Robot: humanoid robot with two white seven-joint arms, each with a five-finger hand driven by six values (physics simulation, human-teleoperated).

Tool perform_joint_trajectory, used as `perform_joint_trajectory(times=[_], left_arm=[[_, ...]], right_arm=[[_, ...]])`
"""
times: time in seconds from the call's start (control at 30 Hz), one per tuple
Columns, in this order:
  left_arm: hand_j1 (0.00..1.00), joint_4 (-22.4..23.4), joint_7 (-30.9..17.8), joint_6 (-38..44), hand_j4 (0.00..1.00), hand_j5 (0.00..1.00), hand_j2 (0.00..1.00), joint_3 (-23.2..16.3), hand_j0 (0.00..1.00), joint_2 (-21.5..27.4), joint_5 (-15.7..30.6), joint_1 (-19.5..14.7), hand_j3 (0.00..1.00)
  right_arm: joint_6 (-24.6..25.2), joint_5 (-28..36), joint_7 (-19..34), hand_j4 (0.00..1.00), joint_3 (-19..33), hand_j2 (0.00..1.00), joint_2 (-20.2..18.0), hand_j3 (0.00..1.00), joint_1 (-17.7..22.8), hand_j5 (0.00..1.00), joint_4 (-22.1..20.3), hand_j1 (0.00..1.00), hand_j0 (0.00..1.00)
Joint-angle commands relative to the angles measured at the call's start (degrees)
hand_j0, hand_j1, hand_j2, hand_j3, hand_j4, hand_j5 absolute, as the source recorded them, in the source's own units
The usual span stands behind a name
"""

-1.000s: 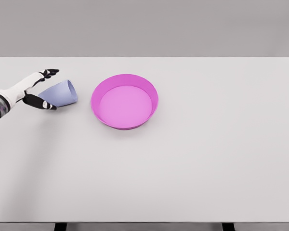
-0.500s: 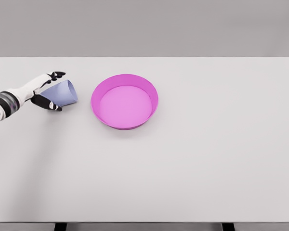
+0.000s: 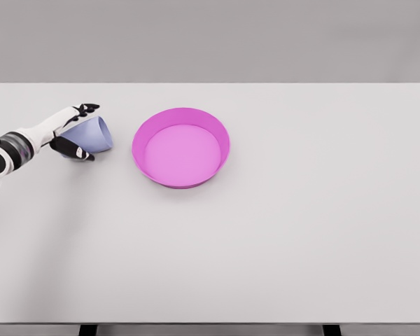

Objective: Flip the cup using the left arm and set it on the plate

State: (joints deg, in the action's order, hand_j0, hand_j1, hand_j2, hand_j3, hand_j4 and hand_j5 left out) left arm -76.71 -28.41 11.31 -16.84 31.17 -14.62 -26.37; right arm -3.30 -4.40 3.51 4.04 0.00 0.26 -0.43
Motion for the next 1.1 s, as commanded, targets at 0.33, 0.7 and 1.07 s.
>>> perform_joint_trajectory(times=[0.33, 0.7, 1.07], left_arm=[[0.94, 0.1, 0.0, -0.1, 0.94, 0.94, 0.94, 0.0, 0.94, -1.7, -0.9, -0.1, 0.94], [0.89, 1.6, 0.0, -0.1, 0.89, 0.89, 0.89, 0.0, 0.89, -2.3, -1.0, -0.9, 0.89], [0.78, 2.1, 0.0, -0.5, 0.78, 0.78, 0.78, 0.0, 0.78, -3.0, -0.9, -1.0, 0.78]], right_arm=[[0.0, 0.0, 0.0, 1.00, 0.0, 1.00, 0.0, 1.00, -0.1, 1.00, 0.0, 1.00, 1.00], [0.0, 0.0, 0.0, 1.00, 0.0, 1.00, 0.0, 1.00, 0.0, 1.00, 0.0, 1.00, 1.00], [0.0, 0.0, 0.0, 1.00, 0.0, 1.00, 0.0, 1.00, 0.0, 1.00, 0.0, 1.00, 1.00]])
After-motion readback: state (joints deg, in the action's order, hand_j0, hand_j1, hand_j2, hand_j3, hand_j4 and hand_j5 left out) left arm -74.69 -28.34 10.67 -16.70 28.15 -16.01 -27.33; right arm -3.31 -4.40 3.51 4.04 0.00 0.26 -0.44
